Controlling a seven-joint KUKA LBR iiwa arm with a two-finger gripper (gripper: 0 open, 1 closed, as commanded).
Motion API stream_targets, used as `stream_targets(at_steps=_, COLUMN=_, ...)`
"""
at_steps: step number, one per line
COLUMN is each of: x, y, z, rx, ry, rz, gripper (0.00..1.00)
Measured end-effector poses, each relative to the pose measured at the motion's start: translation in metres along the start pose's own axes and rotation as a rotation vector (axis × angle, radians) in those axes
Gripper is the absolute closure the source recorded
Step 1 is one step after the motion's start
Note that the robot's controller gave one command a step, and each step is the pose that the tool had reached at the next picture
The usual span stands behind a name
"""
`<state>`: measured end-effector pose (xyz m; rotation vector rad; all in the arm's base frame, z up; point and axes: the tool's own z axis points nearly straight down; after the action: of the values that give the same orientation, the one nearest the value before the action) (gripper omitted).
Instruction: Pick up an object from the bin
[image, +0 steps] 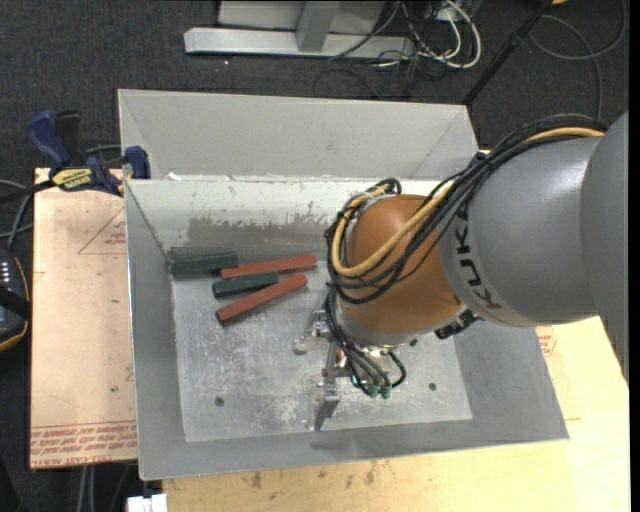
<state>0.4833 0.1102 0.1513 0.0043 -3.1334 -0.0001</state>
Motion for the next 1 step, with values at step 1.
stream_targets(at_steps=1, x=-0.002, y=-0.0005, z=-0.0035, rx=-0.001, ry=-0.007, rz=0.003, gripper=0.0)
